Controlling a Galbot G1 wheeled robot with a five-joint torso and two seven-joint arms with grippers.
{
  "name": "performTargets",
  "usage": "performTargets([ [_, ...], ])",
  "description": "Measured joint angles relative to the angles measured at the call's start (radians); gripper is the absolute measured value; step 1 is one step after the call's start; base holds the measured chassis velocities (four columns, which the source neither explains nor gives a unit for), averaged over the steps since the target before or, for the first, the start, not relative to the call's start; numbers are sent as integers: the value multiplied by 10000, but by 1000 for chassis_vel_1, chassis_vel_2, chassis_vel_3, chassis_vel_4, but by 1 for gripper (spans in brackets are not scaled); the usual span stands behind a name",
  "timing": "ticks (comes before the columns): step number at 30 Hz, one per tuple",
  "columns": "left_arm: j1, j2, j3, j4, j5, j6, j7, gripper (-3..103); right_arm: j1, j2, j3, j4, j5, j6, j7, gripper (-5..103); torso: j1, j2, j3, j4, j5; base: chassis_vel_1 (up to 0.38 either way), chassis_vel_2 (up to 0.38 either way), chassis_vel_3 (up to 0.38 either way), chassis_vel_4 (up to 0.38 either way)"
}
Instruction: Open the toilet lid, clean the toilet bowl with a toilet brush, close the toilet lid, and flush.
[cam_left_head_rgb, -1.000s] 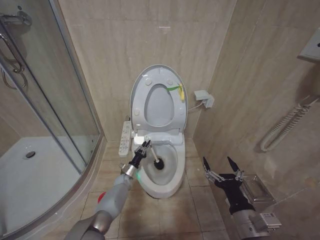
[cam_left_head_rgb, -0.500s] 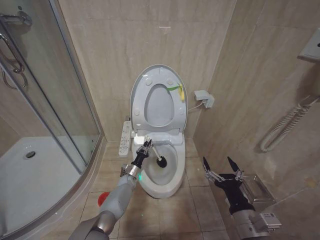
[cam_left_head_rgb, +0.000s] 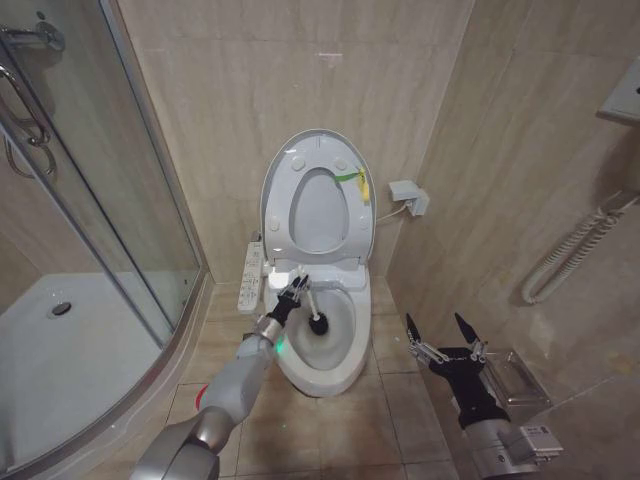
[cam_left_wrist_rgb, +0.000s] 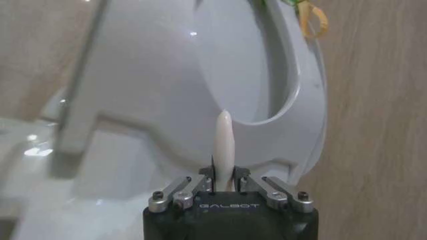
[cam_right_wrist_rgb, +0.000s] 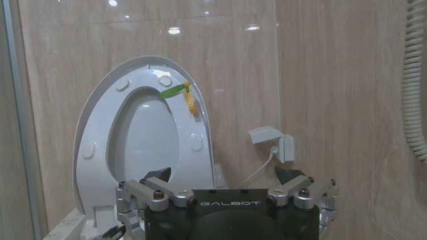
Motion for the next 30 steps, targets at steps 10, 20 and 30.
performTargets([
  [10, -311, -253, 1150, 125, -181, 47, -93, 19, 0, 0, 0, 0, 0, 0, 0, 100, 0, 0, 0, 5, 1, 0, 0, 0, 0],
  [20, 134, -287, 1979, -83, 946, -235, 825, 19, 0, 0, 0, 0, 0, 0, 0, 100, -2, 2, -3, -1, -2, 0, 0, 0, 0],
  [30, -90, 287, 2139, -79, 1741, -394, 1227, 19, 0, 0, 0, 0, 0, 0, 0, 100, 0, 0, 0, 6, -2, 0, 0, 0, 0],
])
